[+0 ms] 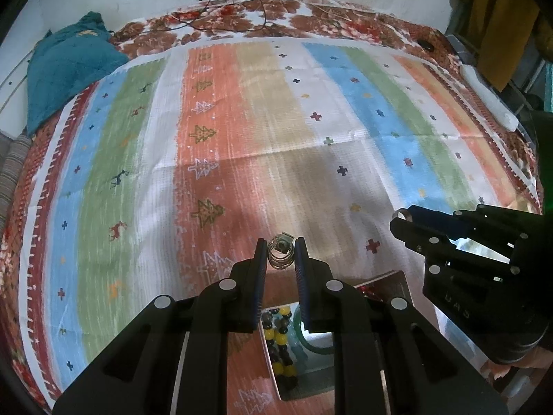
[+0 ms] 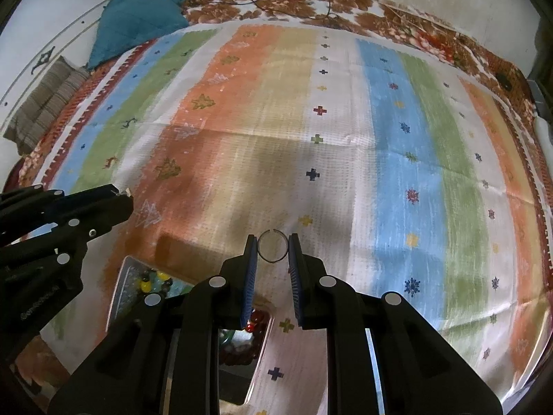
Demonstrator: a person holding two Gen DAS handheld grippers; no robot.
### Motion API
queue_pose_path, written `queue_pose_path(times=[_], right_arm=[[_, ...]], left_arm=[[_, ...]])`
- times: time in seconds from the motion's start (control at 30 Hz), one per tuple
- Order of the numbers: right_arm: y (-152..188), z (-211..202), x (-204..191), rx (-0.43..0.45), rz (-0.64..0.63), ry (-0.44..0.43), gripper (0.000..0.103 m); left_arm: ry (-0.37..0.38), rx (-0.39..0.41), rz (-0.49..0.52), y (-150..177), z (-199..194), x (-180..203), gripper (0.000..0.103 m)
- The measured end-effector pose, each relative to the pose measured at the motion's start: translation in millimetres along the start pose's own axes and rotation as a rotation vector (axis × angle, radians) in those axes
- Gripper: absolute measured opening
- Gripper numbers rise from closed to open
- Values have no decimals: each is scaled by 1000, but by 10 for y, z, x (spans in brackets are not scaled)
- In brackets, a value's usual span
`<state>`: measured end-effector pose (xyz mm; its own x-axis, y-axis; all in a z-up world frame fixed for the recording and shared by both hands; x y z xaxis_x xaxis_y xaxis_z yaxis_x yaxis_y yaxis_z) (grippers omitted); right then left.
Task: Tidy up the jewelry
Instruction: 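Lift the charm and ring and carry both over the tin, then open the left gripper dropping the charm while the right gripper releases the ring into the tin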
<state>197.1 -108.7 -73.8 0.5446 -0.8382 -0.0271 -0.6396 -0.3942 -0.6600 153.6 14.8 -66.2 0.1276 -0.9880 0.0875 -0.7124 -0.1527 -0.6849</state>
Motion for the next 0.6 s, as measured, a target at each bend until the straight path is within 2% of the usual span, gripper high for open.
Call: queue_pose_path(times=[0.6], right_arm=[[227,-336,-191,29,-19,-30,19]], left_arm=[[37,56,4,202,-425,125,16]])
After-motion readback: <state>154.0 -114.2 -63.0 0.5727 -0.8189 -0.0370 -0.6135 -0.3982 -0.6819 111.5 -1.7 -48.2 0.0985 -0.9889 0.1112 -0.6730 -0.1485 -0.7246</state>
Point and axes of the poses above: each gripper's, at about its wrist camera, not at the fingertips, and z roughly the way its jaws point, x to its right, y to its underside, the point moved 1 cm from there along z, roughly the way its jaws point, and after that the axes turned 15 degrees about x, right-handed, at the moved point
